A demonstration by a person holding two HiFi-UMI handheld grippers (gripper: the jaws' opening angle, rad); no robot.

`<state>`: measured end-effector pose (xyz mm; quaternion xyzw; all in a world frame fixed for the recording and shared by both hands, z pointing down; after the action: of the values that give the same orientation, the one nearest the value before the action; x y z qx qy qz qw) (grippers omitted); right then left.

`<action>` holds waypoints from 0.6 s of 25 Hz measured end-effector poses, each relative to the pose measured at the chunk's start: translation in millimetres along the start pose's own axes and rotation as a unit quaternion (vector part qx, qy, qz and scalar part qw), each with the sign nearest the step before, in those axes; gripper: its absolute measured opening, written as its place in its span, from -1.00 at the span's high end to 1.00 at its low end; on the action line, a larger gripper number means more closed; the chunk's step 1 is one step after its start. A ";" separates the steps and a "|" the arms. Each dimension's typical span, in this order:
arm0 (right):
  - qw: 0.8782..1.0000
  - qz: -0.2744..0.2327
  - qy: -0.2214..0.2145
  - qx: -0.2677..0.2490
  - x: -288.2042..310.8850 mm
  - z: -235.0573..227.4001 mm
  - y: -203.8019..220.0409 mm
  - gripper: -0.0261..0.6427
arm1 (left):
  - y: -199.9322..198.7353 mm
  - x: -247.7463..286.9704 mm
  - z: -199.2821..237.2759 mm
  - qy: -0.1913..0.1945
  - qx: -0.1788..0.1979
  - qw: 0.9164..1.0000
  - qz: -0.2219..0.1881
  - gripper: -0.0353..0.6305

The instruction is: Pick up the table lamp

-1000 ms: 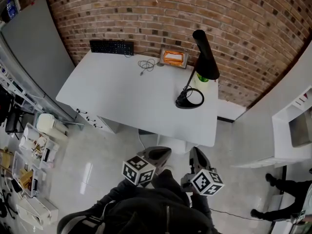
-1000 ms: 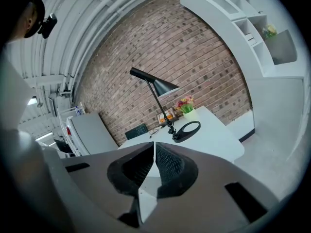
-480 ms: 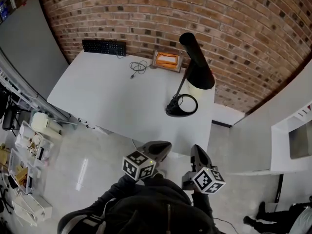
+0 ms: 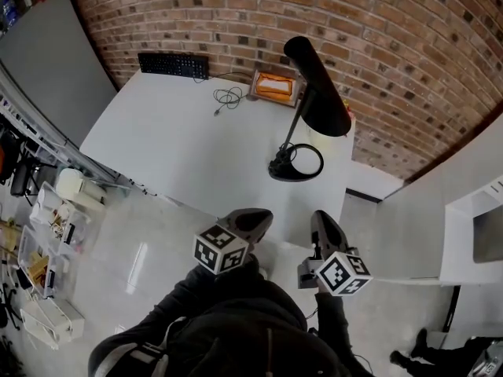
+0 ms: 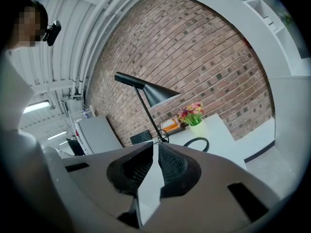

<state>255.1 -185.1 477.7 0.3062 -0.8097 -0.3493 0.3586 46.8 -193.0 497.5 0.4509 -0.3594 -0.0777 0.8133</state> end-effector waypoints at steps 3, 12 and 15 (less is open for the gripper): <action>1.000 -0.007 -0.019 -0.012 5.4 6.7 -14.2 0.88 | -5.7 -0.9 4.3 -0.003 0.003 1.000 -0.002 0.87; 0.997 -0.065 -0.039 -0.012 16.7 -14.4 -71.8 0.87 | -70.5 7.6 41.9 -0.042 0.044 0.998 -0.023 0.49; 0.996 -0.054 -0.074 0.013 29.2 -23.6 -87.9 0.53 | -113.0 11.1 57.3 -0.058 0.064 0.995 -0.044 0.45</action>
<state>279.2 -265.0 431.2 0.3272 -0.8206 -0.3794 0.2749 39.7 -302.5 433.2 0.5118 -0.3902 -0.1167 0.7564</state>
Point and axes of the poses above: the fingertips, and each gripper's own axes: x forward along the fingers, z to its left, y out of its underside, the point moved 8 cm from there along -x, backward along the fingers, and after that the axes turned 15 degrees about z, right-handed, at the moved point
